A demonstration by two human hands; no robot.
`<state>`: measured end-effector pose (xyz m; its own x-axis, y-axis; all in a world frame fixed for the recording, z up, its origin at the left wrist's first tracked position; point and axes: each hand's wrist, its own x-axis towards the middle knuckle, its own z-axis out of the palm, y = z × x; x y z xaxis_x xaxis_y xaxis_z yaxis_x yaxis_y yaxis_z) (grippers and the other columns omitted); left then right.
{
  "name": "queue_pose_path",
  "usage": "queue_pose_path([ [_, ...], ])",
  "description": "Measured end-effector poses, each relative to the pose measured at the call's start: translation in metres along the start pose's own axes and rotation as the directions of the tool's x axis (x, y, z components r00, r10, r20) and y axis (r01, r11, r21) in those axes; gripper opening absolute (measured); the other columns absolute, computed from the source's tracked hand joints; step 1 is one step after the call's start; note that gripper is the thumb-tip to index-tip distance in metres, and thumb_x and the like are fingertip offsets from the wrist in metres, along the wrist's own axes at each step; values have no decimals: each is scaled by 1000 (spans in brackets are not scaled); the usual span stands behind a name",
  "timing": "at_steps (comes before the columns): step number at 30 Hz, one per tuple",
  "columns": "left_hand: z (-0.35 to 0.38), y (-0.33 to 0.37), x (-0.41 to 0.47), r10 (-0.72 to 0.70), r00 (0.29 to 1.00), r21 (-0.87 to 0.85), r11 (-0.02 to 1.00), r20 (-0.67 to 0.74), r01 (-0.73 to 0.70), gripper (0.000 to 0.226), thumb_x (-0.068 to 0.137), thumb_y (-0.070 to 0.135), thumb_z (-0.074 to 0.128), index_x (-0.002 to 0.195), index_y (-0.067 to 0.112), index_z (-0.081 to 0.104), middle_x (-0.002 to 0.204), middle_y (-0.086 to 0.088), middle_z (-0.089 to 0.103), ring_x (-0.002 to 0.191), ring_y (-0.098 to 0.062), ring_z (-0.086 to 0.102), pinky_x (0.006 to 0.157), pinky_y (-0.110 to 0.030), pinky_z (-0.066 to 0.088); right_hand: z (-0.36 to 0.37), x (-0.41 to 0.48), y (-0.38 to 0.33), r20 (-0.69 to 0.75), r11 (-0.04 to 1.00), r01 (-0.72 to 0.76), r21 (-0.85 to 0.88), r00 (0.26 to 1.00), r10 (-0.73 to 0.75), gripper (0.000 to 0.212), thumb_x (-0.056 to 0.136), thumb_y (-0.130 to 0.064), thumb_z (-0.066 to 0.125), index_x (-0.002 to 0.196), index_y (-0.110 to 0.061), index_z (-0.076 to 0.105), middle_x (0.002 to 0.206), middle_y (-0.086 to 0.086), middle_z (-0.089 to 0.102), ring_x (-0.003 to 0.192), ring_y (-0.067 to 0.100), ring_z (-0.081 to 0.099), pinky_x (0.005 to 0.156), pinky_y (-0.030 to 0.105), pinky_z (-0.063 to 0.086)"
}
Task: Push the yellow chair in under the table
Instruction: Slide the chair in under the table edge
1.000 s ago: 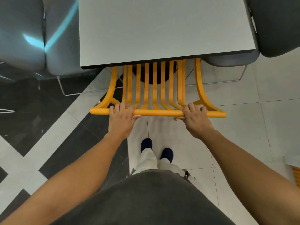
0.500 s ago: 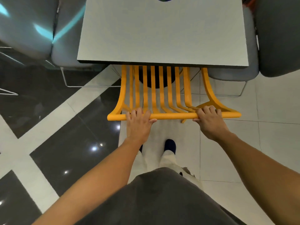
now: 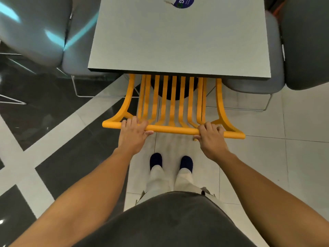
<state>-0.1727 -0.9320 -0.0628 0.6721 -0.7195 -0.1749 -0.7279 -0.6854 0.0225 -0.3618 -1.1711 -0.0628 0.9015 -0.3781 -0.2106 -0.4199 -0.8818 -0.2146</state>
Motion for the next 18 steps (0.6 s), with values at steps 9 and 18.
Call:
queue_pose_path([
  [9,5,4,1,10,999,-34,999,-47,-11,49,94,60,30,107,21,57,95,-9,51,82,-26,43,80,-46,38,-6,0,6,24,999,-15,-29,1000,16,41,97,-44,26,104,-13,53,98,9,53,86,26,46,82,45,36],
  [18,9,-8,8,33,998,-55,998,-56,-36,47,94,60,33,106,23,57,96,-7,51,85,-25,43,83,-48,38,-5,6,-4,36,998,-36,-53,999,38,31,99,-38,39,107,-12,52,102,11,53,91,28,46,85,47,34],
])
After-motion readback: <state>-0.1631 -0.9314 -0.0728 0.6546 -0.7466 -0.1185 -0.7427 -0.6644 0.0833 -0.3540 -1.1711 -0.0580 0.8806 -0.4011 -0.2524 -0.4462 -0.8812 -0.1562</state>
